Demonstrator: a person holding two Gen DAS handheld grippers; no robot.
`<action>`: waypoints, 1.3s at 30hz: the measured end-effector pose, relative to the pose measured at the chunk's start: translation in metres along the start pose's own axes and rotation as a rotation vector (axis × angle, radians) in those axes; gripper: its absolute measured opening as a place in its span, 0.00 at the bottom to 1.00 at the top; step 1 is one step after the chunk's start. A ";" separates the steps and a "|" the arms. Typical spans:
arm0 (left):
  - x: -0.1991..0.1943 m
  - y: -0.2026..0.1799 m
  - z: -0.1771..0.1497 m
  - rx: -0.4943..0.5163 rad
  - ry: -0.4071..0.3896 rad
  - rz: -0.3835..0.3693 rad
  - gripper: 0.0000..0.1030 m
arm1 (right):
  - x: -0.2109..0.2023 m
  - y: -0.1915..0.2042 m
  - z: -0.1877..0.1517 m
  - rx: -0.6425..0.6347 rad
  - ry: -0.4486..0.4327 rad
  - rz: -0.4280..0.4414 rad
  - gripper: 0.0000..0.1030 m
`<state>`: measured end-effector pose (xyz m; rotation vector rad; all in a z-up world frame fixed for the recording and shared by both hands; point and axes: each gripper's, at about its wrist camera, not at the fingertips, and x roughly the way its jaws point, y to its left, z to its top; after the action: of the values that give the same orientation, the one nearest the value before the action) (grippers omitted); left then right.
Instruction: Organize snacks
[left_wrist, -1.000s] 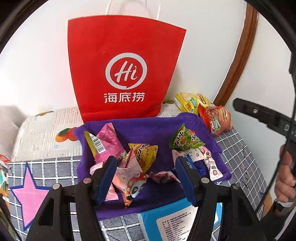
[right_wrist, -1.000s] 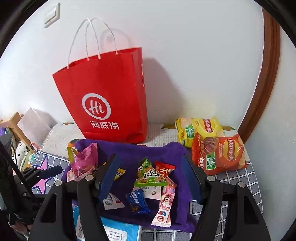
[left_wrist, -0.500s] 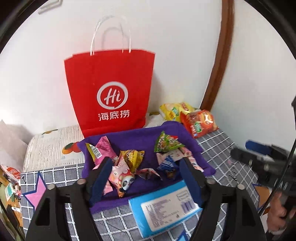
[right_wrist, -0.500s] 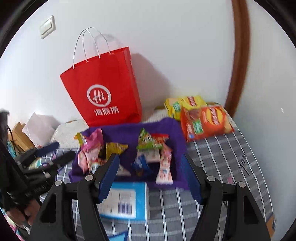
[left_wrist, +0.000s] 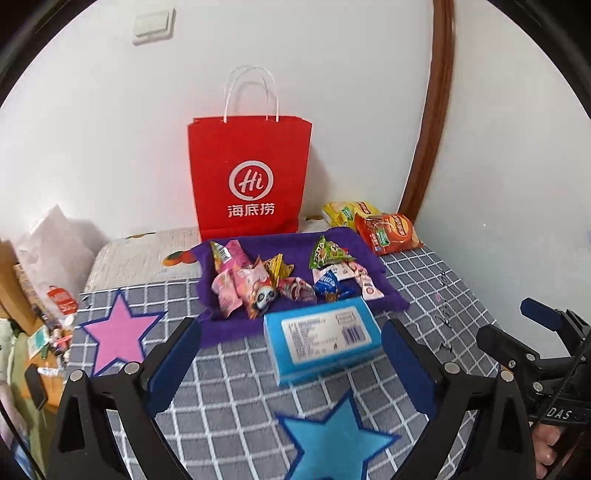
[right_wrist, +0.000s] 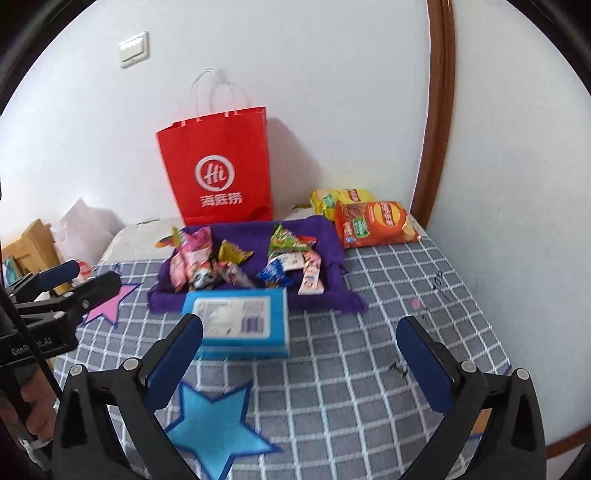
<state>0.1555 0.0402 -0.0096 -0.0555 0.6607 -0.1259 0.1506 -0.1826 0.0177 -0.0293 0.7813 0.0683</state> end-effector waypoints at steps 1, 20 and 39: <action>-0.009 -0.002 -0.006 0.003 -0.010 0.011 0.96 | -0.006 0.001 -0.004 0.003 -0.003 0.004 1.00; -0.097 -0.034 -0.057 -0.002 -0.073 0.017 0.96 | -0.107 -0.014 -0.063 0.053 -0.079 -0.015 1.00; -0.111 -0.032 -0.062 0.020 -0.080 0.030 0.96 | -0.120 -0.007 -0.075 0.053 -0.104 -0.035 1.00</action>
<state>0.0274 0.0225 0.0124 -0.0317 0.5804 -0.1008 0.0129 -0.1998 0.0490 0.0112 0.6785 0.0159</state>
